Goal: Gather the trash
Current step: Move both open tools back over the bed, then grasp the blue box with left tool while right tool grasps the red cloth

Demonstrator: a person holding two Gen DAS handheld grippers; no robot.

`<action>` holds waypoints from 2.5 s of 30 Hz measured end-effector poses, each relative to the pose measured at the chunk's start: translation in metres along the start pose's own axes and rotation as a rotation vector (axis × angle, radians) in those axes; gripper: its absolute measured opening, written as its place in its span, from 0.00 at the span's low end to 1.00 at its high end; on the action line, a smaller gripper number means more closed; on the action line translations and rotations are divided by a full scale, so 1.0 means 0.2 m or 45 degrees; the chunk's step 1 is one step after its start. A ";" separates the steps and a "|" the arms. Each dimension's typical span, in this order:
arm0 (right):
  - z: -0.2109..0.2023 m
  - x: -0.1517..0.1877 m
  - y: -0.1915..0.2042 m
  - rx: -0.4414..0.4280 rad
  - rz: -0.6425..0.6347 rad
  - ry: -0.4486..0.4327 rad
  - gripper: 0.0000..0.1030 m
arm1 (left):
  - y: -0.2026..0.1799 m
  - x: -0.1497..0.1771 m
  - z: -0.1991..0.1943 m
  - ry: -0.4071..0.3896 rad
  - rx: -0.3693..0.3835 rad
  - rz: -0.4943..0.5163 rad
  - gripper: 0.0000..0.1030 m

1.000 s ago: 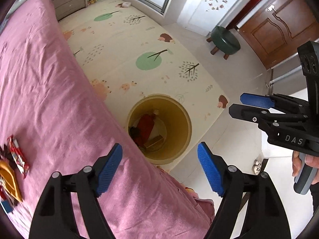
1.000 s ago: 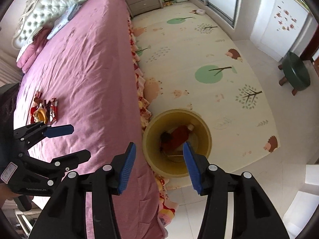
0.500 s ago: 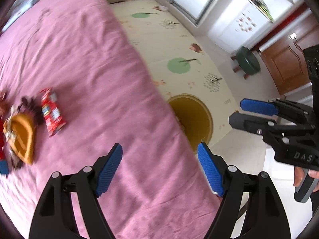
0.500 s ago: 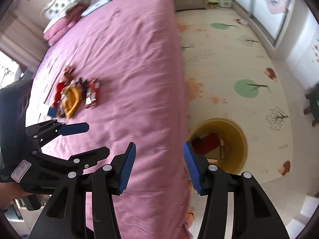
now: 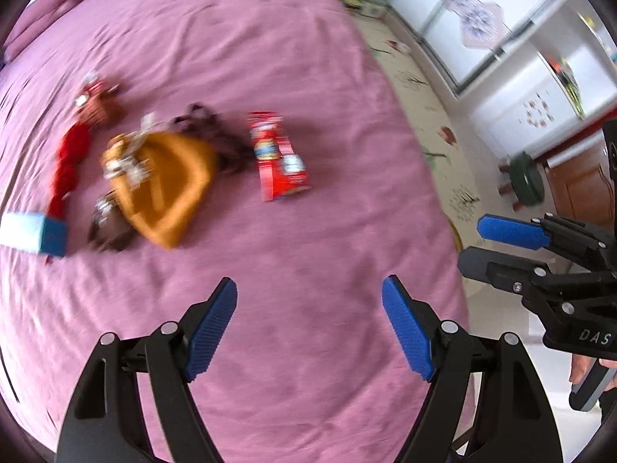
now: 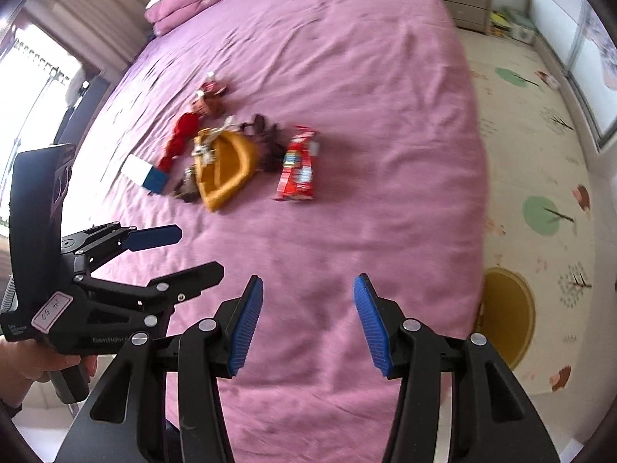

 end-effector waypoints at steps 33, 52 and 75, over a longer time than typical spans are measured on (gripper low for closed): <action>0.90 -0.24 1.11 -0.086 -0.289 0.247 0.48 | 1.61 0.34 -0.03 -0.022 -0.166 -0.754 0.75; 1.13 -0.40 1.25 -0.098 -0.312 0.286 0.48 | 1.95 0.29 0.22 0.038 -0.086 -1.104 0.74; 1.51 -0.59 1.44 -0.054 -0.214 0.367 0.46 | 1.99 0.47 0.09 -0.044 -0.040 -1.045 0.50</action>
Point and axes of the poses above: each gripper's, at about its wrist camera, not at the fingertips, and z roughly the way its jaws point, y to its left, x to its underside, the point moved 9 cm from there along z, roughly the way its jaws point, and after that the axes turned 13 degrees about z, right-handed, at the moved point
